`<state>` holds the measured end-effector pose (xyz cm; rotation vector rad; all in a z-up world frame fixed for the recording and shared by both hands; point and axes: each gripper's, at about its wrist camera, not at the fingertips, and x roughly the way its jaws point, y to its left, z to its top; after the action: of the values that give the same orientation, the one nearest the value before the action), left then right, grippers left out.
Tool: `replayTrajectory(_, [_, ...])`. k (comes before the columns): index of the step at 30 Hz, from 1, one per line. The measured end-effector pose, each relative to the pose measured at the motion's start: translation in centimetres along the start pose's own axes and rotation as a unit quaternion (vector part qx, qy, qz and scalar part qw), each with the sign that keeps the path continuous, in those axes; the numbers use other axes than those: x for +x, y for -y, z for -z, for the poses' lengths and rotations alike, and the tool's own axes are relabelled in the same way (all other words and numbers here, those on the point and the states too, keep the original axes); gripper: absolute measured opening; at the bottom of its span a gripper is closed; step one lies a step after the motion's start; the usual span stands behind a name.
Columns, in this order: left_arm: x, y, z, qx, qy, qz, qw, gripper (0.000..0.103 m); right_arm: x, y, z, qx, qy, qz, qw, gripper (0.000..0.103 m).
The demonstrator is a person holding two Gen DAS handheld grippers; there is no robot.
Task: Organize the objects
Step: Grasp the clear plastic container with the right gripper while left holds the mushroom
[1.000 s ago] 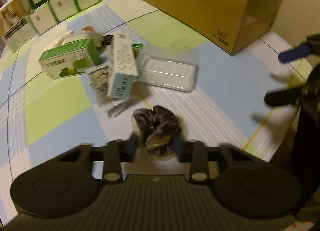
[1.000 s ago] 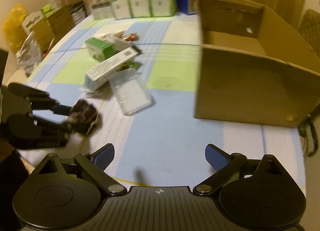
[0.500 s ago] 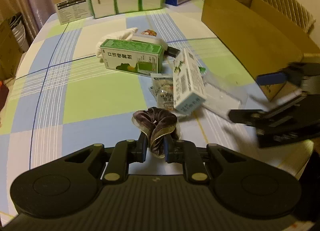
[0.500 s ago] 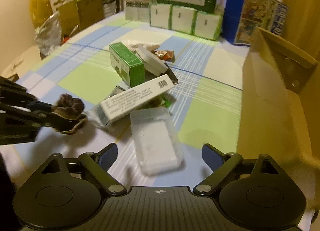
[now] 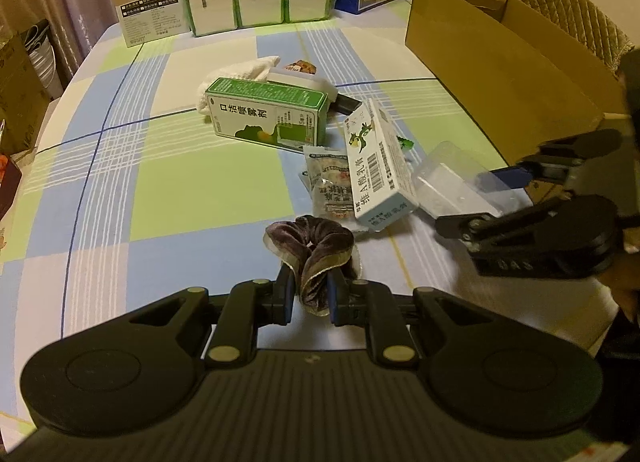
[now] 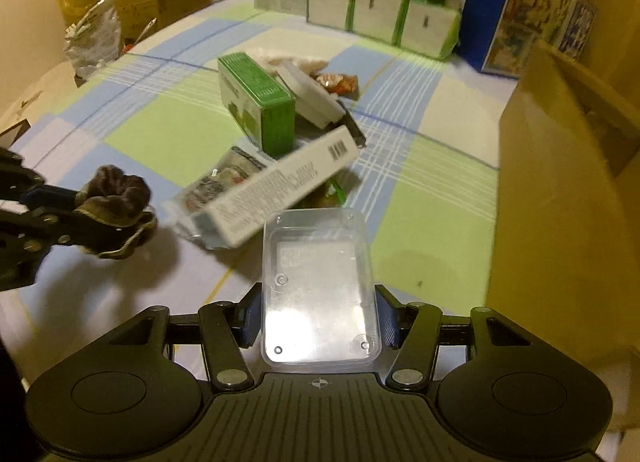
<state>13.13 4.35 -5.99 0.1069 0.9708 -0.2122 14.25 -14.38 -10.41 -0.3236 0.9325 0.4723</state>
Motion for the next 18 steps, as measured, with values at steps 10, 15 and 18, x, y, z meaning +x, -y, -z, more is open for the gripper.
replayTrajectory(10, [-4.9,3.5,-3.6,0.04,0.042,0.018,0.9981,0.013,-12.3,4.2,-1.9,0.061,0.126,0.034,0.99,0.053])
replayTrajectory(15, [-6.5,7.2,-7.7,0.066,0.074,0.051,0.9937,0.013,-16.2,10.4,-1.8,0.113,0.151,0.088,0.978,0.053])
replayTrajectory(18, [-6.7,10.8,-10.6,0.088,0.093,0.073,0.989,0.013,-16.9,14.7,-1.2,0.157,0.143,0.108,0.971,0.053])
